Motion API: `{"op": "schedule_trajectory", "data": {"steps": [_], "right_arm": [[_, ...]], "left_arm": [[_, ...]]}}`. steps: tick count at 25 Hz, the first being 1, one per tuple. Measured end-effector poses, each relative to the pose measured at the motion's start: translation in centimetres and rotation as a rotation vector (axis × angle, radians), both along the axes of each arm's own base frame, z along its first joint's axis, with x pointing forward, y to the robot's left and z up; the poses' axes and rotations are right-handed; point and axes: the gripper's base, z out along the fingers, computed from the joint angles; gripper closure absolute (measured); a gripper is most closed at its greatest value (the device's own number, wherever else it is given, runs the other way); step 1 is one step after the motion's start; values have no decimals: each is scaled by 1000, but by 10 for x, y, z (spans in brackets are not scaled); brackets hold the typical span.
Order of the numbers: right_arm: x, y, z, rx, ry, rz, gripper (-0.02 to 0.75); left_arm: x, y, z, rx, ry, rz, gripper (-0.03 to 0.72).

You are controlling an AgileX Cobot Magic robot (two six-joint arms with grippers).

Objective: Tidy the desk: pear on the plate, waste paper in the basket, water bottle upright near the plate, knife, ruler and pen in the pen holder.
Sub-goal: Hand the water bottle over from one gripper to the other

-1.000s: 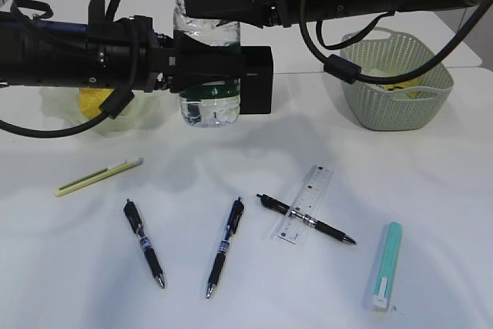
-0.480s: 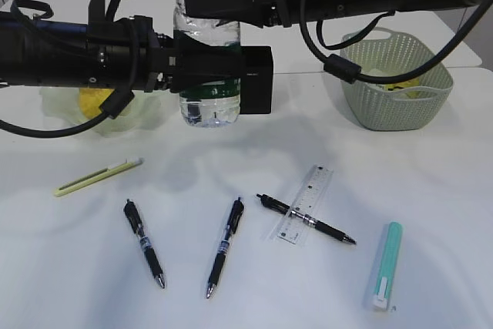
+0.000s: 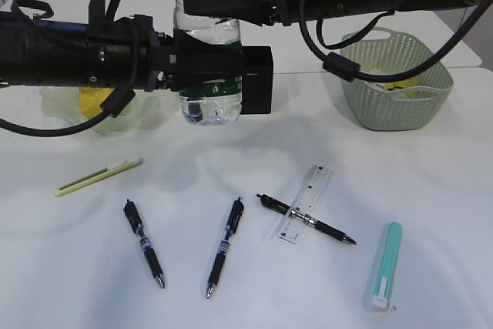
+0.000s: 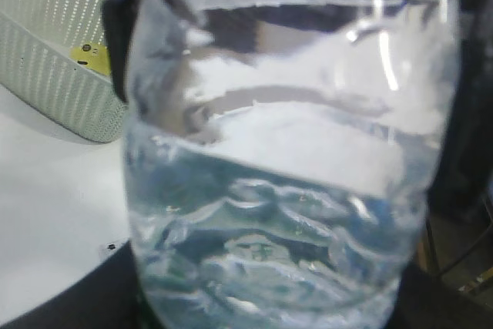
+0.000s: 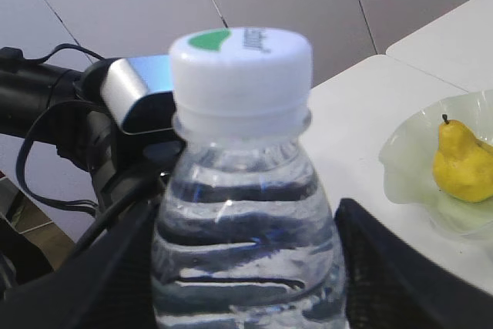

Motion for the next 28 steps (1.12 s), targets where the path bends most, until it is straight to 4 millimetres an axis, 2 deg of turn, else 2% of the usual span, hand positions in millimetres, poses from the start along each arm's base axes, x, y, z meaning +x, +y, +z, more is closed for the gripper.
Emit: {"op": "schedule_trajectory", "data": {"steps": [9,17,28], "right_arm": [[1,0,2,25,31,-14,151],[1,0,1,26,92,-19,142],[0,0,-1,9,134,-17,142]], "left_arm": [[0,-1,0,-2,4,0,306],[-1,-1,-1,6,4,-6,306],[3,11,-3,-8,11,-22,306]]}}
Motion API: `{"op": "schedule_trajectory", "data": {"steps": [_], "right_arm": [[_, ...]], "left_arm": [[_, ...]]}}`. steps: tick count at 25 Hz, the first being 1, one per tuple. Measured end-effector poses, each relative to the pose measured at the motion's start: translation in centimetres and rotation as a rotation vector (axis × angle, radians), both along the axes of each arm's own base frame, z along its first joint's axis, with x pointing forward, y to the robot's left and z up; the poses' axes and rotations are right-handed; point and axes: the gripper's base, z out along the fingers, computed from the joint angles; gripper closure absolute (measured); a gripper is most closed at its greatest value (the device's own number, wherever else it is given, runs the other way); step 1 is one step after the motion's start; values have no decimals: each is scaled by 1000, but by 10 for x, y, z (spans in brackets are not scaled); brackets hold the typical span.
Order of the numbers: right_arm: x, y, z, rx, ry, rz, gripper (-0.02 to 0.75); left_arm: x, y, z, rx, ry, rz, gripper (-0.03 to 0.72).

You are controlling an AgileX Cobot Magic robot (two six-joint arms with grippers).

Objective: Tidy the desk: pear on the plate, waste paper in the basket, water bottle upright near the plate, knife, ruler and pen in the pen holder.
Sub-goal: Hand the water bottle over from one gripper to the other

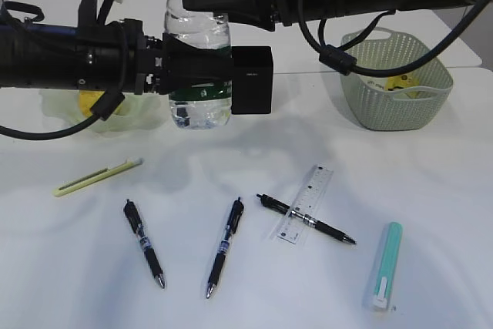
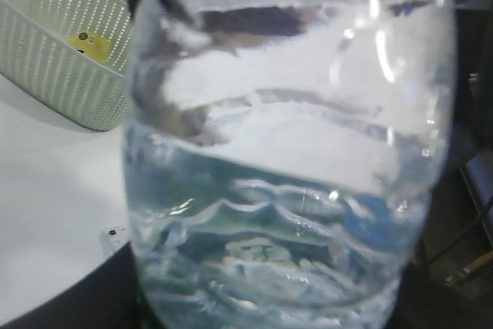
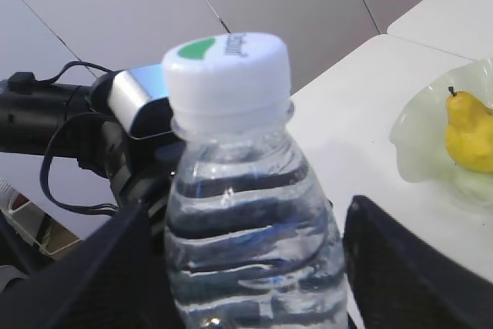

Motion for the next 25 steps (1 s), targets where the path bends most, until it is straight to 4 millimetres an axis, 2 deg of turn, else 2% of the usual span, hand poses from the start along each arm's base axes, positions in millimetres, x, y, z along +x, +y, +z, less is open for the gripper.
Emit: {"op": "schedule_trajectory", "data": {"steps": [10,14,17,25], "right_arm": [[0,-1,0,-2,8,-3,142],[1,-9,2,7,20,3,143],[3,-22,6,21,43,-17,143],[18,-82,9,-10,40,-158,144]], "left_arm": [[3,8,1,-8,0,12,306],[5,12,0,-11,9,34,306],[8,15,-1,-6,16,63,306],[9,16,-1,-7,19,68,307]]}}
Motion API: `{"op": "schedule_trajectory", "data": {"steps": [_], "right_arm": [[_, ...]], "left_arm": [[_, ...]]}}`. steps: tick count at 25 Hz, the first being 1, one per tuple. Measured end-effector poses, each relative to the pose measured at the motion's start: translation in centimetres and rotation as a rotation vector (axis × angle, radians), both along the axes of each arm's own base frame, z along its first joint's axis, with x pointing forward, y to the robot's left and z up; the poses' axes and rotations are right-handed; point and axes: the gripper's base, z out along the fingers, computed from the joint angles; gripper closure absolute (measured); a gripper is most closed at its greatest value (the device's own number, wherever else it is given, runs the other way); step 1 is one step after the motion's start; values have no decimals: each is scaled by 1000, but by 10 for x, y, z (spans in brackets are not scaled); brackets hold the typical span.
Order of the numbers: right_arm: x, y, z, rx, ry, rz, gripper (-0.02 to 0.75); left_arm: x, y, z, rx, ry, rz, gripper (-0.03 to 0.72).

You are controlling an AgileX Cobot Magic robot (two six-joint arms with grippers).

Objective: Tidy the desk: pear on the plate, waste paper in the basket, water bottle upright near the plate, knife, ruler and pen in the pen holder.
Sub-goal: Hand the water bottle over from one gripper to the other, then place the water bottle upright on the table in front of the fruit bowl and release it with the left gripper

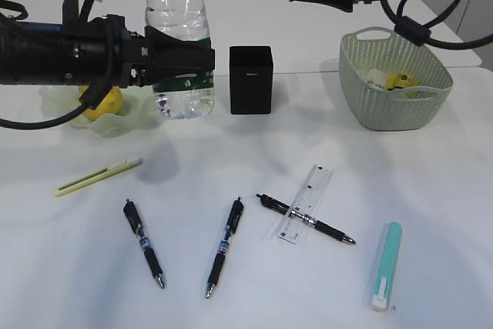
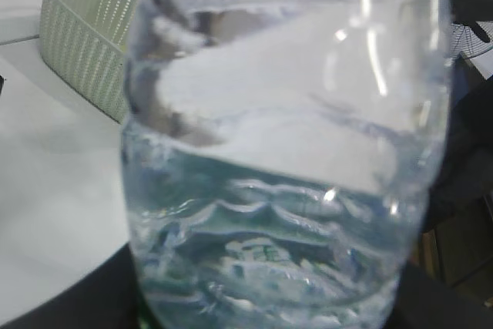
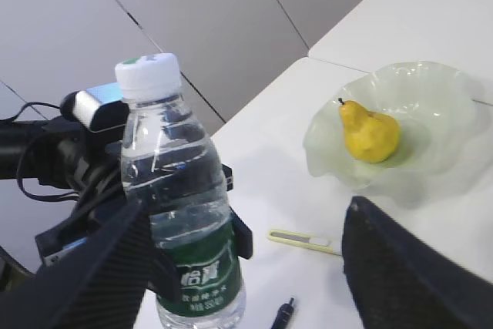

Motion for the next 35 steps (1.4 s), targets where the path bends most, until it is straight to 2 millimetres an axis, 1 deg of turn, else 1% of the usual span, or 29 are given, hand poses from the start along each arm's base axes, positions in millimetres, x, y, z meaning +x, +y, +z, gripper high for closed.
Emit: {"op": "schedule_trajectory", "data": {"steps": [4,8,11,14,18,20,23,25,30,32,35], "right_arm": [[2,-21,-5,-87,-62,-16,144],[5,-33,-14,-211,-112,-30,144],[12,-42,-20,-316,-134,-115,144],[21,-50,-23,-374,-148,-231,144],[31,-62,-25,-406,-89,-412,144],[33,-67,-27,-437,-56,-467,144],[29,-75,-25,-492,23,-532,144],[24,-83,-25,-557,81,-568,145],[6,-106,-21,-696,259,-670,145],[-1,-114,-16,-760,301,-710,145],[-12,-122,-3,-823,314,-777,145]], "left_arm": [[0,0,0,-4,0,-6,307],[-2,-1,2,-18,-1,-25,307],[-3,-1,2,-25,-2,-33,307],[-3,-2,2,-27,-2,-36,307],[-4,-2,3,-35,-1,-46,307],[-5,-2,4,-44,-2,-58,307],[-6,-3,5,-54,-3,-72,307],[-6,-3,5,-55,-3,-73,307],[-6,-3,5,-58,-1,-76,307],[-7,-3,5,-61,-1,-79,307],[-8,-4,6,-71,-2,-92,307]]}}
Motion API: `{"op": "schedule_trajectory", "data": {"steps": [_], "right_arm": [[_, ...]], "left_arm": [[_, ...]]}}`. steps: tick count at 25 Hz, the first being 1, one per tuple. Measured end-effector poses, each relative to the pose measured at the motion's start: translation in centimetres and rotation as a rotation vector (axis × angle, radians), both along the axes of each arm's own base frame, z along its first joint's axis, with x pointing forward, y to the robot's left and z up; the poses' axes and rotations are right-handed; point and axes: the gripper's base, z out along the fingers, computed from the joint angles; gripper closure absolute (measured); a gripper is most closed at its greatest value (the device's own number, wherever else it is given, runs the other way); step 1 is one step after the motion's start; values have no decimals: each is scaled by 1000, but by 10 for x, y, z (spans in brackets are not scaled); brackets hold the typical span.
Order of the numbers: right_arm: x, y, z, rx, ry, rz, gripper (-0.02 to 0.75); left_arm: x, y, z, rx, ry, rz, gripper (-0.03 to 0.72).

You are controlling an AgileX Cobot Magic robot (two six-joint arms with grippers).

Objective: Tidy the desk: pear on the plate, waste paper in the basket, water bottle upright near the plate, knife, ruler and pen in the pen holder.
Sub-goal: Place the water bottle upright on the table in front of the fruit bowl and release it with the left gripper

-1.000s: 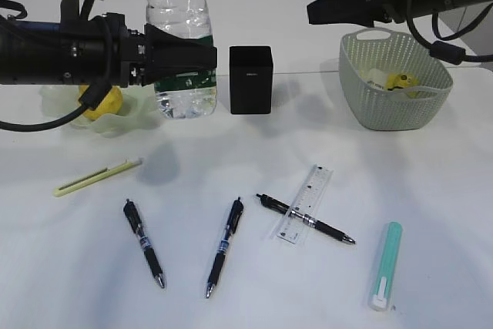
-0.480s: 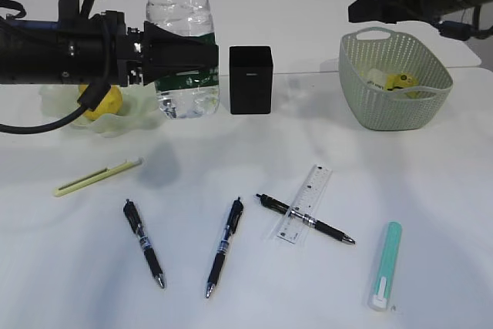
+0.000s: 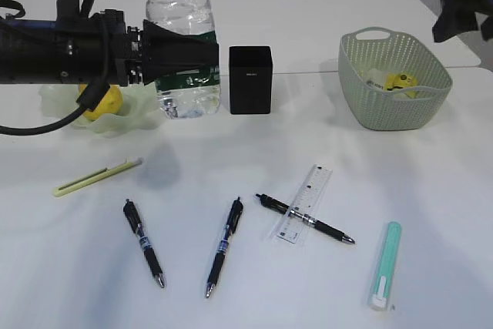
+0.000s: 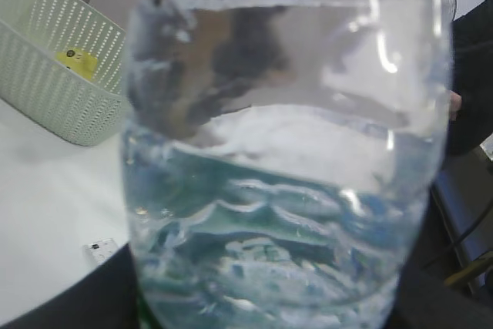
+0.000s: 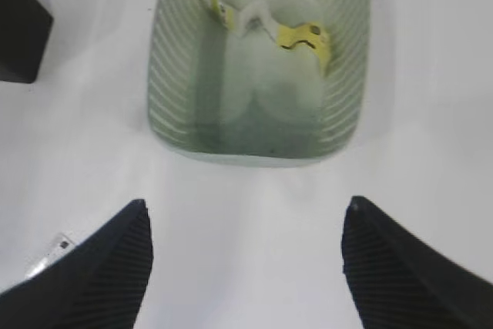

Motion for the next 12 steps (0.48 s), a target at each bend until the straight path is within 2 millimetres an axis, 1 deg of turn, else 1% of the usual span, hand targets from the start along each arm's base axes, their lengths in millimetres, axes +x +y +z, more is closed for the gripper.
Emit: {"op": "schedule_trajectory", "data": {"steps": [2,5,8,10,12], "right_arm": [[-9,-4,13,-35,-11,-46,145],[-28,-6,24,-66,-33,-87,145],[-49,-5,23,-72,-66,-100,145],[-63,-4,15,-75,-80,-102,146],[-78,-3,12,-84,-117,-98,146]], "left_arm": [[0,0,0,-2,0,-2,307],[0,0,0,-2,0,-3,307],[0,0,0,-3,0,-4,307],[0,0,0,-4,0,-5,307],[0,0,0,-4,0,-5,307]]}}
